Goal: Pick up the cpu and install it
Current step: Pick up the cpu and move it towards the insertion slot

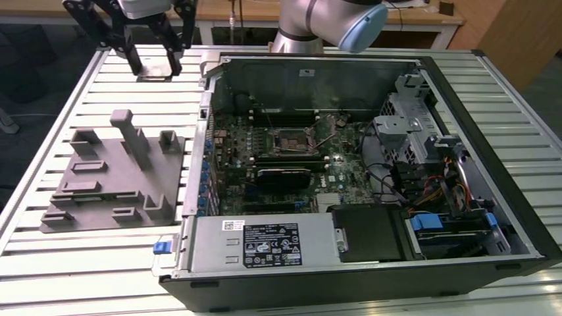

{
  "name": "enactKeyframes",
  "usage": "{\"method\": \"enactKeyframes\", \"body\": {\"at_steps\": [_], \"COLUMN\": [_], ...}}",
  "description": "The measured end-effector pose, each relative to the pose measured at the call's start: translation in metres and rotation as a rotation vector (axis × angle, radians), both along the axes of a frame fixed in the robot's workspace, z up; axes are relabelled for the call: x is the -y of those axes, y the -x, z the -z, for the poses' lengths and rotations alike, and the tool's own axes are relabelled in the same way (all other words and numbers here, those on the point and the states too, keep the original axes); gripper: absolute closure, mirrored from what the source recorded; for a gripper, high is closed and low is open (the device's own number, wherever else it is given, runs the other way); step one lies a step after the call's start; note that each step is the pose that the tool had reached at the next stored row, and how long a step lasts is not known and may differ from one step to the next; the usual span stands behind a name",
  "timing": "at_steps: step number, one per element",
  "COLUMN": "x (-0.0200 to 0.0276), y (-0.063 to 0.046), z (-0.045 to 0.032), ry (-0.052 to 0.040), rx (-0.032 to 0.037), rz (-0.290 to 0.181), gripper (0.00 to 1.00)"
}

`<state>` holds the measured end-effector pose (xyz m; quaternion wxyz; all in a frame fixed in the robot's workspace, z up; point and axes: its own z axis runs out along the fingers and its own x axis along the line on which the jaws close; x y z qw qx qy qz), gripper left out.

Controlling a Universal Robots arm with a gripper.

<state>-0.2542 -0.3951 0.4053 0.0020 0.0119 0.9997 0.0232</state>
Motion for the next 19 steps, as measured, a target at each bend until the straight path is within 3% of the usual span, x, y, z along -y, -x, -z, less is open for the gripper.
{"method": "enactKeyframes", "body": {"at_steps": [10,19], "x": [-0.0036,-0.0095], "y": [-0.029,-0.048], "z": [0.0016,0.0027], "ry": [0.0,0.0], "rx": [0.0,-0.0001], "rz": [0.0,0.0], "gripper": [0.46,0.46]}}
